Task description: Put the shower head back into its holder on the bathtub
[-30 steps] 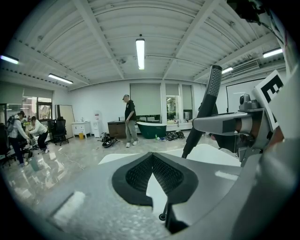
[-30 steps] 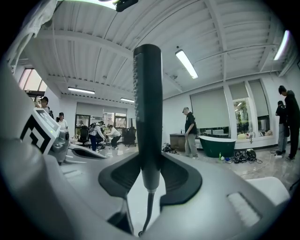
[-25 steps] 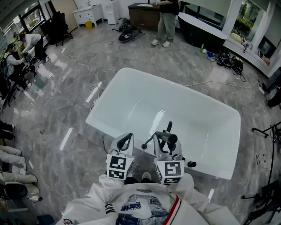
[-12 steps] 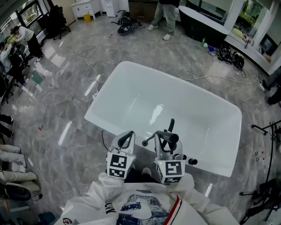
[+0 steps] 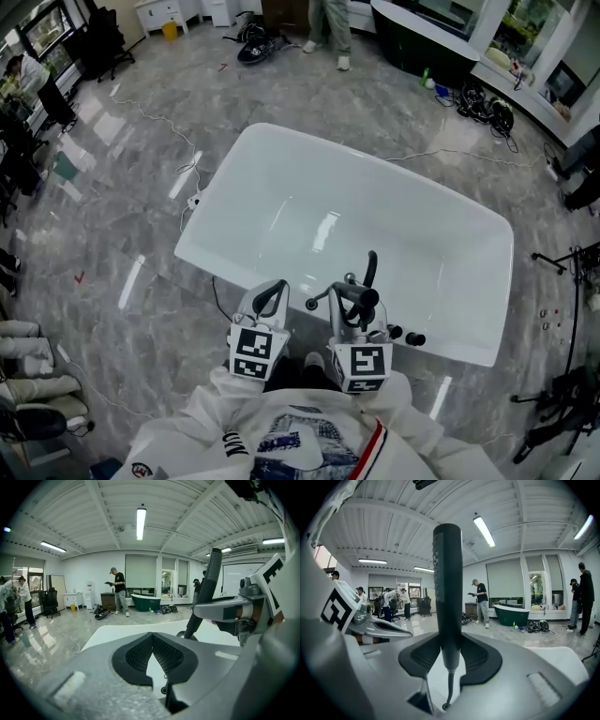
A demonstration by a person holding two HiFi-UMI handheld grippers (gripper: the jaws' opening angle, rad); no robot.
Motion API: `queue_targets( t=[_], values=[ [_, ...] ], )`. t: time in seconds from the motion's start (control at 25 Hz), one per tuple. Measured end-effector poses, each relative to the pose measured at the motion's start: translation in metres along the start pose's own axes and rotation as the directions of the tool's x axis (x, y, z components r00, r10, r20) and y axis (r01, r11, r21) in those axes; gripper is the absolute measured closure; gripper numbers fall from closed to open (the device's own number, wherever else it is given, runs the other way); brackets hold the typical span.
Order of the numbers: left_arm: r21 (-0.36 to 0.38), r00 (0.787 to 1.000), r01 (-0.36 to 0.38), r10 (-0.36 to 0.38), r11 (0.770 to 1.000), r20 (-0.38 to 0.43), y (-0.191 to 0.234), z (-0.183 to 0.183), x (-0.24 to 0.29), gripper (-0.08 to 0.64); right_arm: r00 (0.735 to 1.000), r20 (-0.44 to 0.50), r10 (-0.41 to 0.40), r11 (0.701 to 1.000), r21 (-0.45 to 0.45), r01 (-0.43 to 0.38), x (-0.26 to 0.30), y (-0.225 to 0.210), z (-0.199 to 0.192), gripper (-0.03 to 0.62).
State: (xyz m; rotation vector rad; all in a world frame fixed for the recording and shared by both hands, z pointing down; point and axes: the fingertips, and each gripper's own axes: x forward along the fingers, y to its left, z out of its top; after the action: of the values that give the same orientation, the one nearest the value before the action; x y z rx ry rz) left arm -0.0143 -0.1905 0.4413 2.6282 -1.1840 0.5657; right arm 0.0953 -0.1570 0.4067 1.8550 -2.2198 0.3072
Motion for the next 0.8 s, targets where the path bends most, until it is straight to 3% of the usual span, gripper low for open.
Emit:
queue_targets(
  t=[0.8],
  values=[
    [-0.066,0.996,0.044,-0.049,0.997,-0.072,0.004,-0.056,0.016,0.558,0.992,-0.129,0.001,1.0,0.008,0.0,0.022,0.012,-0.06,0.456]
  ],
)
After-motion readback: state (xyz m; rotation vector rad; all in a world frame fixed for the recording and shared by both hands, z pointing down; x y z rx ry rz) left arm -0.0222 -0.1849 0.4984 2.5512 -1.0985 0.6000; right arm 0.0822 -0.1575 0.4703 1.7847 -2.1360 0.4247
